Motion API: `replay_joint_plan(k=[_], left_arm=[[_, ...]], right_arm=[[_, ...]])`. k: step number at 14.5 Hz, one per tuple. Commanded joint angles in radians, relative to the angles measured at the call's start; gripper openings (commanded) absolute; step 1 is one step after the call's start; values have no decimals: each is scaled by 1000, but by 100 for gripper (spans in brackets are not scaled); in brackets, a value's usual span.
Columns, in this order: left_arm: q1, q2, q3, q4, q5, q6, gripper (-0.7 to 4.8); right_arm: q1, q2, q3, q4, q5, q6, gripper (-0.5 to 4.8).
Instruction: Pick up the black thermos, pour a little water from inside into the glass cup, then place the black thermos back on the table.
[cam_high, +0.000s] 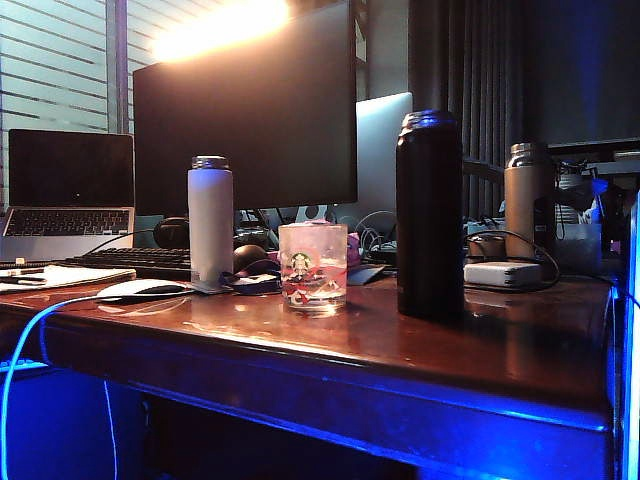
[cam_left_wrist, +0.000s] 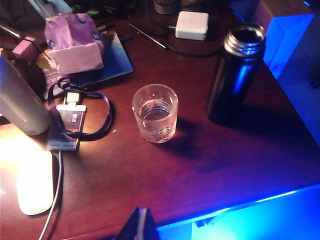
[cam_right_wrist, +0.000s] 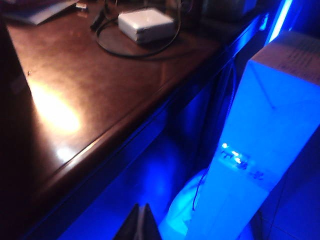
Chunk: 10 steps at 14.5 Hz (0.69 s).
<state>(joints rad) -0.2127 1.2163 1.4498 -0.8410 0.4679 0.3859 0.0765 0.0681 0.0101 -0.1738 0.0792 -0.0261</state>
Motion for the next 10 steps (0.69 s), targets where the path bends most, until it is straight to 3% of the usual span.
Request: replay_joint_plan(k=[1,10], left_arm=[[0,-3,3,12,4,3,-3],[0,-3,3,12,4,3,-3]], right_arm=[[-3,-38,-3,2,5,31,-4],[-11,-66,-3,10,8,30,-4]])
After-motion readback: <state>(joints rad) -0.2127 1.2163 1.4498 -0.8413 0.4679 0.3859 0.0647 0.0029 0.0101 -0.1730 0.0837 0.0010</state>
